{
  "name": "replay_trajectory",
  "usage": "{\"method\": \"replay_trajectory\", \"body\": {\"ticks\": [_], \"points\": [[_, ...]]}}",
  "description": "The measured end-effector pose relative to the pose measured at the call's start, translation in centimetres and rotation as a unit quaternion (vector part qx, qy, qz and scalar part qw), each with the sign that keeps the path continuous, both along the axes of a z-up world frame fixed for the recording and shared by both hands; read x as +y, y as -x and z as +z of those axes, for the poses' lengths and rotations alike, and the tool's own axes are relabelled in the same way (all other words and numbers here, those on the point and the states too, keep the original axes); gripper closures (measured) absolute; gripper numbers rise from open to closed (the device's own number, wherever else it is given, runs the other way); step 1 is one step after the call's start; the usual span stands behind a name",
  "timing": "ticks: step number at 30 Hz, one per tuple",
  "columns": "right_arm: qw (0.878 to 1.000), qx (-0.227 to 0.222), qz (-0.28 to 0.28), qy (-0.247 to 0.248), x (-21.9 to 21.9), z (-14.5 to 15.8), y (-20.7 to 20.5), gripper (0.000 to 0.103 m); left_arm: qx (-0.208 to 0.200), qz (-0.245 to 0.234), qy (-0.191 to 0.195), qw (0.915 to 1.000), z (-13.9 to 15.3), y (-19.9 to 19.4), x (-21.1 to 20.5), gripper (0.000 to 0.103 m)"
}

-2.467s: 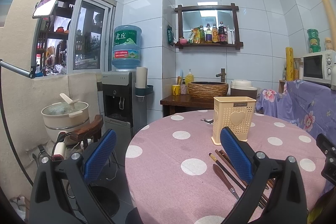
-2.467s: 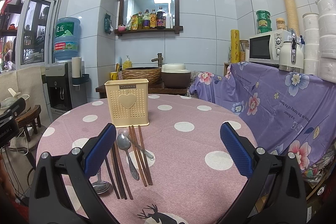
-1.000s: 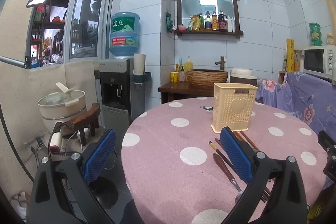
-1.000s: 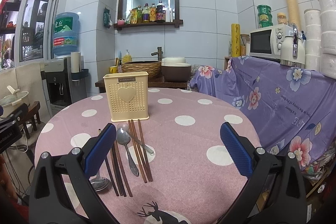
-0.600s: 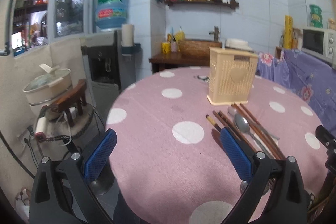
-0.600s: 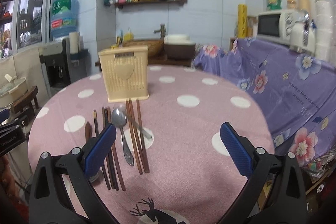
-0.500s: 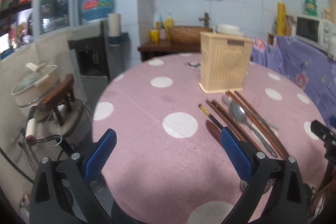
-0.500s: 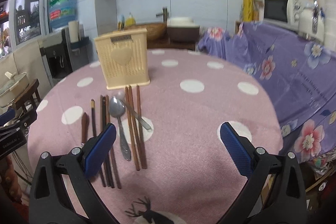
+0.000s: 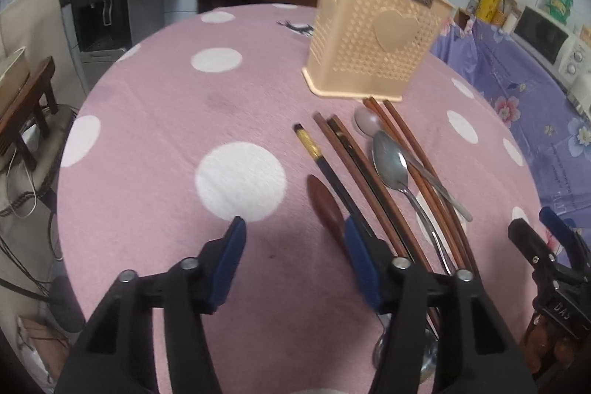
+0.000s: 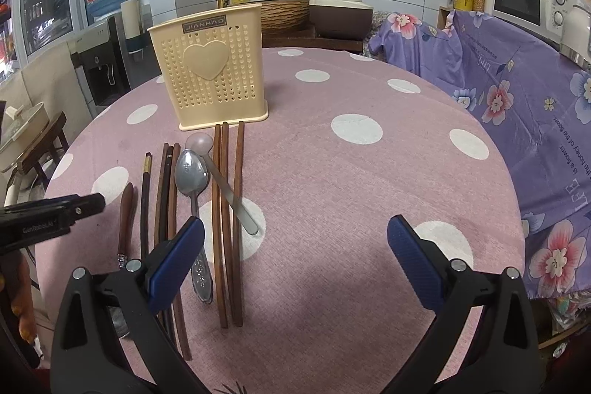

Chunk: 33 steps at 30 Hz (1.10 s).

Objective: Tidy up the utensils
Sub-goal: 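Lower the left tool and grasp the wooden-handled spoon, then lower the right tool and grasp a single brown wooden chopstick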

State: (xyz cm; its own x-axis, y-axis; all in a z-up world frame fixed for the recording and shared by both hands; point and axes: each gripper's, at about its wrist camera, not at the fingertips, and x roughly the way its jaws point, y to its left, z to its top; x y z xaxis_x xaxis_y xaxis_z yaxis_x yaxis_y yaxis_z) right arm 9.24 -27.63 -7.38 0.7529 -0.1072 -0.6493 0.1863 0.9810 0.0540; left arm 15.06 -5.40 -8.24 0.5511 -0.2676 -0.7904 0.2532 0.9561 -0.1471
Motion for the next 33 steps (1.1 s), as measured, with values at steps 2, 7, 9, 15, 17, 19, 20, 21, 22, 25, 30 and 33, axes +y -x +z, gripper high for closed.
{"method": "replay_trajectory", "body": {"ticks": [2, 7, 9, 15, 17, 19, 20, 21, 22, 25, 30, 33], "points": [[1.000, 0.002, 0.001, 0.001, -0.1, 0.0, -0.1, 0.005, 0.002, -0.004, -0.011, 0.9999, -0.1, 0.0, -1.1, 0.062], [1.000, -0.007, -0.002, 0.003, -0.2, 0.0, 0.2, 0.005, 0.020, -0.004, -0.018, 0.9996, -0.8, -0.5, -2.8, 0.079], [1.000, -0.008, -0.001, 0.001, -0.3, -0.1, 0.4, 0.005, 0.029, 0.000, -0.018, 0.9994, -1.2, -0.8, -3.3, 0.081], [1.000, -0.012, 0.004, -0.003, -0.7, 0.0, 0.3, 0.005, 0.014, 0.024, -0.032, 0.9991, -1.2, -0.8, -3.7, 0.084], [1.000, -0.007, 0.006, -0.008, -1.0, 0.0, -0.1, 0.005, 0.010, 0.024, -0.038, 0.9990, -1.2, -1.0, -3.9, 0.084], [1.000, -0.002, 0.011, -0.021, -1.4, 0.2, -0.9, 0.005, 0.007, 0.023, -0.039, 0.9989, -1.2, -1.6, -3.8, 0.086], [1.000, -0.002, 0.012, -0.026, -1.5, 0.4, -1.3, 0.005, 0.008, 0.022, -0.040, 0.9989, -1.2, -2.0, -3.8, 0.087], [1.000, -0.002, 0.013, -0.027, -1.6, 0.5, -1.8, 0.005, 0.009, 0.021, -0.041, 0.9989, -1.2, -2.4, -3.7, 0.087], [0.999, -0.002, 0.018, -0.027, -1.6, 0.7, -2.6, 0.005, 0.013, 0.019, -0.040, 0.9989, -1.2, -2.8, -3.5, 0.088], [0.999, 0.009, 0.036, -0.038, -1.3, 0.8, -5.0, 0.008, 0.025, 0.012, -0.031, 0.9991, -1.1, -3.6, -3.1, 0.088], [0.994, 0.054, 0.082, -0.055, 0.1, -0.1, -10.9, 0.027, 0.031, 0.004, -0.031, 0.9990, -1.2, -3.9, -2.8, 0.088], [0.992, 0.085, 0.088, -0.031, 0.9, -1.2, -14.0, 0.043, 0.028, 0.001, -0.037, 0.9989, -1.2, -3.8, -2.9, 0.088]]}}
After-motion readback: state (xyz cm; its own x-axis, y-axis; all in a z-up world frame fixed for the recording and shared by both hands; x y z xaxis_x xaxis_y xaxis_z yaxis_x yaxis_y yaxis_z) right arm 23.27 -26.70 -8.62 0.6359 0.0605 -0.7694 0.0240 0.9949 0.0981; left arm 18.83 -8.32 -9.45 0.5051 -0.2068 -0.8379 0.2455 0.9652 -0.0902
